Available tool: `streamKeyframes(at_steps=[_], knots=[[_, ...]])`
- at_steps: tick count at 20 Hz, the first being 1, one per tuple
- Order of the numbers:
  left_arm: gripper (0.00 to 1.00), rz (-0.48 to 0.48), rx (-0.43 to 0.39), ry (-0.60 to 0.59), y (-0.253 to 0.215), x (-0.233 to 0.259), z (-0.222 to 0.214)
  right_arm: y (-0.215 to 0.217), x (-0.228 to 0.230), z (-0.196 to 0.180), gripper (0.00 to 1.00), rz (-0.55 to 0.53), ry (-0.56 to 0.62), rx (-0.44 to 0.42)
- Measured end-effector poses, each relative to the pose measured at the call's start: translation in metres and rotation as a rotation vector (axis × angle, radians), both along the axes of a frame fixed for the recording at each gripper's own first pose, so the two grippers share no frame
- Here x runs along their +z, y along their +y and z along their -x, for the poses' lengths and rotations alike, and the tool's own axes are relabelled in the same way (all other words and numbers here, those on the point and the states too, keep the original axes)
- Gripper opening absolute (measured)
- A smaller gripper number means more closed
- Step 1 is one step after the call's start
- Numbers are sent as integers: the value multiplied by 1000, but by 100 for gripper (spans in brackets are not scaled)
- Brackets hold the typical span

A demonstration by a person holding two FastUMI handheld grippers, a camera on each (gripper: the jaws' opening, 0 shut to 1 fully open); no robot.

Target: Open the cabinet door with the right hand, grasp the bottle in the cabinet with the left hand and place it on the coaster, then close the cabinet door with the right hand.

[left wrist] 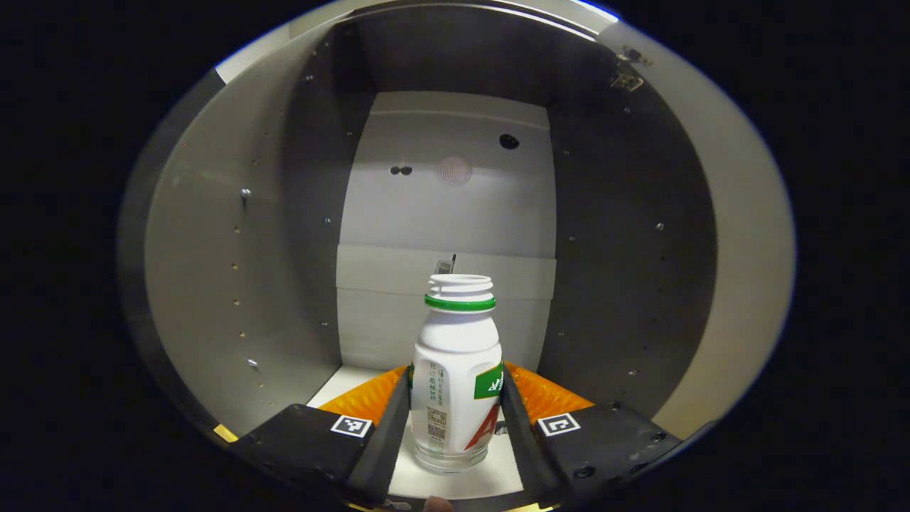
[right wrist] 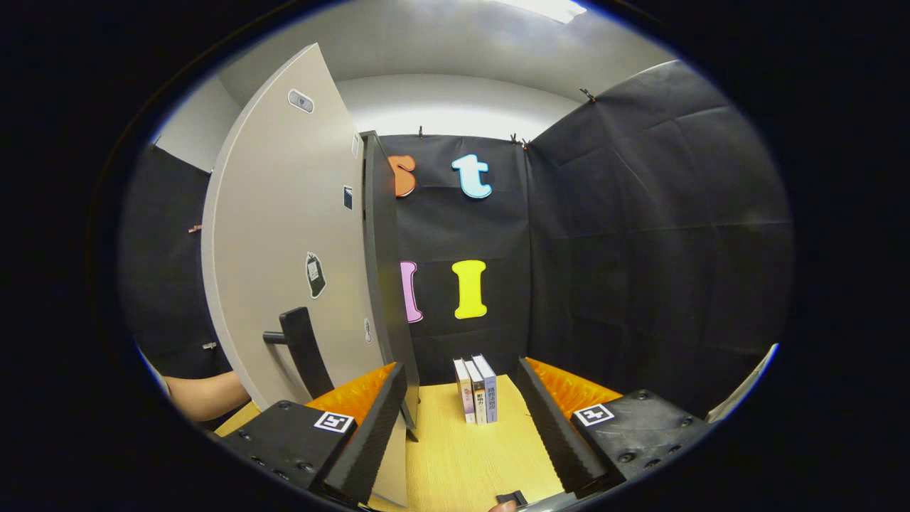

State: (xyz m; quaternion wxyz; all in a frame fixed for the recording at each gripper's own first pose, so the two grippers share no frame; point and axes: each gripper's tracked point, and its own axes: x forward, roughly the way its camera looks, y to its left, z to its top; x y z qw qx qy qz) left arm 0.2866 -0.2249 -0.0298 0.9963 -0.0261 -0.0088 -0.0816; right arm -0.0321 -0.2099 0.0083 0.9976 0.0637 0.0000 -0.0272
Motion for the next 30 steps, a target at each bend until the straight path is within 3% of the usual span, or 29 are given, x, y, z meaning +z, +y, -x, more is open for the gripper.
streamKeyframes(at_steps=[7,15,19,25,30], knots=[[70,-16,-17,-45,51,21,92,19,2,11,96,13,-14,-2],[70,-12,13,-33,127,-9,184,25,8,8,96,39,-41,-32],[70,-43,5,-55,154,-44,215,27,11,9,96,42,-56,-56],[70,-5,9,-38,194,-112,265,29,19,11,95,111,-101,-101],[70,-9,18,-29,216,-175,292,28,18,13,95,84,-106,-122]])
